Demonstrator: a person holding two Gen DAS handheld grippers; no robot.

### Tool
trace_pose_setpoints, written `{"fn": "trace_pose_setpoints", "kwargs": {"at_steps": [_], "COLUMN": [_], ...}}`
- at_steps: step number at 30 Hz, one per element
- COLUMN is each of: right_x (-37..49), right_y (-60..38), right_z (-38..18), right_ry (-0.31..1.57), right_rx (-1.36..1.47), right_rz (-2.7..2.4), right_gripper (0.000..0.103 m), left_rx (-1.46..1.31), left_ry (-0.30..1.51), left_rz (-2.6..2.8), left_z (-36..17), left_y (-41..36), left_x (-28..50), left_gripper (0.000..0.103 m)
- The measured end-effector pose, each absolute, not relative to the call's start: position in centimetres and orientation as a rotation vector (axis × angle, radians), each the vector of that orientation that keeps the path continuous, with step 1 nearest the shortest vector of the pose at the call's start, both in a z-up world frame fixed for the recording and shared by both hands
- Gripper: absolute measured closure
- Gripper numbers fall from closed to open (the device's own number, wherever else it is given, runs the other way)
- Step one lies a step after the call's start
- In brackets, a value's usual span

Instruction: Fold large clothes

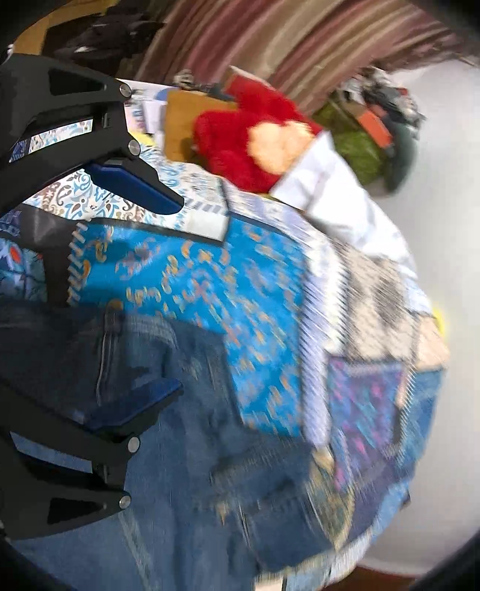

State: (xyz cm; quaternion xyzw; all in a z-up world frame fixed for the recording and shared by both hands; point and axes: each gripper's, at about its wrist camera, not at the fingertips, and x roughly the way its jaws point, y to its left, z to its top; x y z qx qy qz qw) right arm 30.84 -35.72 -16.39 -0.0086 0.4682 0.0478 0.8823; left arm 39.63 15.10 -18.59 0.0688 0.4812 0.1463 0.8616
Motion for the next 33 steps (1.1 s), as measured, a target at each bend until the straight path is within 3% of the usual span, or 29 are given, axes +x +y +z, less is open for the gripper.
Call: {"fn": "trace_pose_setpoints", "kwargs": {"at_steps": [9,24,27,30,32,33], "right_x": [29.1,30.0,31.0,32.3,32.9,33.4], "right_y": [-47.8,-58.3,-58.5,-58.7,-59.0,-59.2], "right_z": [-17.8,-29.6,-30.4,-31.2,-31.3,-31.4], "right_ry": [1.007,1.086,1.066,1.053,1.03,1.022], "right_rx": [0.313,0.902,0.903,0.928,0.94,0.944], "right_rz": [-0.056,-0.114,-0.122,-0.154,-0.18,-0.192], "right_gripper": [0.0,0.002,0.009,0.022,0.047,0.055], "left_rx": [0.129,0.137,0.149,0.159,0.155,0.148], "left_ry": [0.941,1.143,1.145,1.137,1.139,1.141], "left_rz": [-0.011,-0.308,-0.321,-0.314,-0.315,-0.317], "left_z": [-14.7,-23.3,-23.9,-24.2,-24.3,-24.2], "left_y": [3.5,-12.9,-14.4,-15.1,-15.1,-15.0], "left_x": [37.8,40.0,40.2,40.4,40.6,40.6], "left_gripper": [0.006,0.006,0.006,0.006,0.006,0.006]}}
